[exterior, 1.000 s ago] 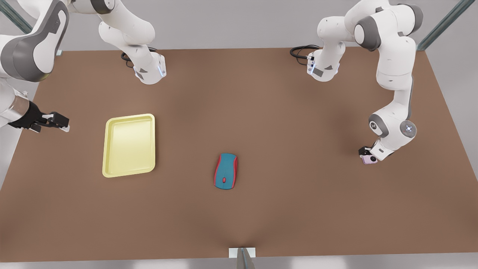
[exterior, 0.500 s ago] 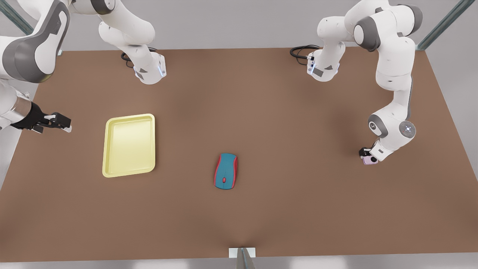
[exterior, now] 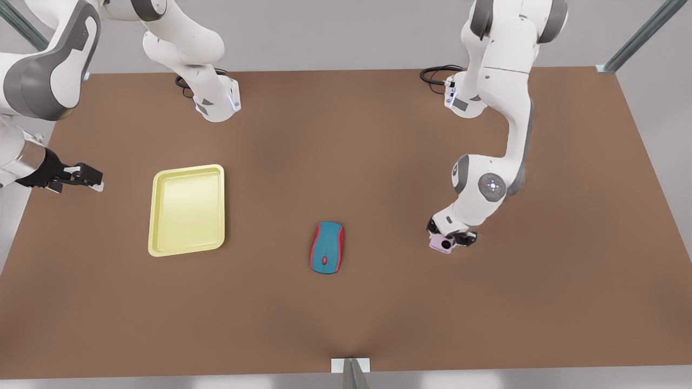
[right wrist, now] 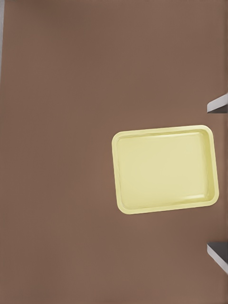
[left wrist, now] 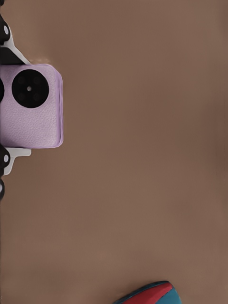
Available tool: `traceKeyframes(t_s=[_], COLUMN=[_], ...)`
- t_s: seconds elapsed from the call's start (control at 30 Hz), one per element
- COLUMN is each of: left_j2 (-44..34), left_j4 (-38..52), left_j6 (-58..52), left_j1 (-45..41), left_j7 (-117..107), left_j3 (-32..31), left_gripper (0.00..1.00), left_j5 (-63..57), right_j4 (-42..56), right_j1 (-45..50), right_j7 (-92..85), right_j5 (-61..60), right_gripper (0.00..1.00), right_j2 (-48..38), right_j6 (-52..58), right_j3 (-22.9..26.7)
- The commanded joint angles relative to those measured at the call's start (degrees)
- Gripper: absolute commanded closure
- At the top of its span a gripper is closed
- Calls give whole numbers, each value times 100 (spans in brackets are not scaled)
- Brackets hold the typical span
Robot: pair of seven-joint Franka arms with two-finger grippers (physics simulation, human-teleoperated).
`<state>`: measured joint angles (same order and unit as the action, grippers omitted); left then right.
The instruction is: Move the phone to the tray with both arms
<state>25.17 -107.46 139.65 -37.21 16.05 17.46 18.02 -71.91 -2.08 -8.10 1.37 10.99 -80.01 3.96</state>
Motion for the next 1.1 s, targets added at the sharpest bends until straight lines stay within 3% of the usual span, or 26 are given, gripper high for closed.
traceKeyframes(t_s=[0.0,0.07,0.2,0.4,0.5,0.7,0.77,0.9,0.97,1.03,1.07], left_j2=[32,471,1595,3125,3635,4356,4374,4365,4137,3645,3232], left_j4=[401,1279,3133,5252,5420,5825,5833,5833,5825,5772,5737], left_j6=[-1318,-1423,-1608,-835,264,739,739,713,-164,-1727,-3074], left_j1=[-304,-744,-805,-1078,-1184,-1377,-1377,-1377,-1281,-860,-569], left_j7=[-4241,-5489,-6886,-7687,-7748,-7845,-7836,-7845,-7775,-7311,-6194], left_j3=[-6,-199,-911,-1377,-1763,-1755,-1755,-1755,-1685,-1676,-1246], left_gripper=[19,19,19,19,19,19,0,0,0,0,0], left_j5=[-9,26,8,17,17,-18,-18,-18,-18,-36,-36], right_j4=[1,1,1,1,1,1,1,1,1,1,1], right_j1=[6,6,6,6,6,15,15,15,15,15,24], right_j7=[1,1,1,1,1,-8,-8,-8,-8,1,1], right_j5=[-5,-5,-14,-5,4,56,39,30,30,12,-32], right_gripper=[0,0,0,0,0,0,0,0,0,0,0], right_j2=[0,0,0,0,0,-9,-18,-18,-18,-9,8], right_j6=[3,3,3,3,3,12,12,12,12,12,3], right_j3=[8,0,0,0,0,0,0,0,0,0,-9])
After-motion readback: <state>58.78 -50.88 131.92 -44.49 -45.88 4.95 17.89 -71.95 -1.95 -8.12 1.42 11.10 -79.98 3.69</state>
